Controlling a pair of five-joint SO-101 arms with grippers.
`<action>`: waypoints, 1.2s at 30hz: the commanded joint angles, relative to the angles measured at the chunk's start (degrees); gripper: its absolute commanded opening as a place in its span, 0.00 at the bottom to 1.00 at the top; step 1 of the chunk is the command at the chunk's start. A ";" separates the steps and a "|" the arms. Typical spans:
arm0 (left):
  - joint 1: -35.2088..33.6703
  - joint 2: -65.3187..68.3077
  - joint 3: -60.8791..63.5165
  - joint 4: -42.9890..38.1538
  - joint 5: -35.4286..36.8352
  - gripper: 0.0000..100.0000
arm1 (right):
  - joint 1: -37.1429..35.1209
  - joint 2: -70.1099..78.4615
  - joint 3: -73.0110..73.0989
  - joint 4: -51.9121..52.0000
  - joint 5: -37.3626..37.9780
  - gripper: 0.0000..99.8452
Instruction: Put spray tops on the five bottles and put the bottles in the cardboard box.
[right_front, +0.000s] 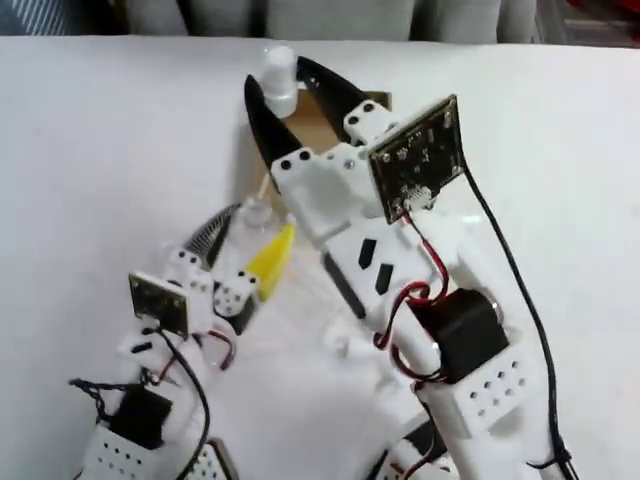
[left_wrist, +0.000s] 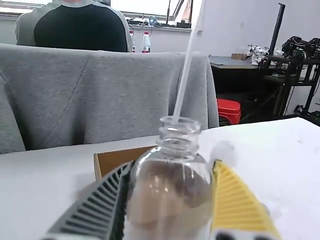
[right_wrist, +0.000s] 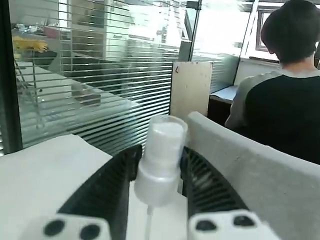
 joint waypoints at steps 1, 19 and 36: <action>-0.57 -0.75 -0.79 -2.02 0.53 0.02 | 0.40 -0.84 0.00 -0.92 0.44 0.02; -0.66 -0.75 -0.79 -2.02 0.53 0.02 | -3.74 -0.92 6.15 8.57 -2.02 0.11; -0.66 -0.75 -0.79 -2.02 0.53 0.02 | 3.47 -6.37 -6.68 16.75 -10.37 0.12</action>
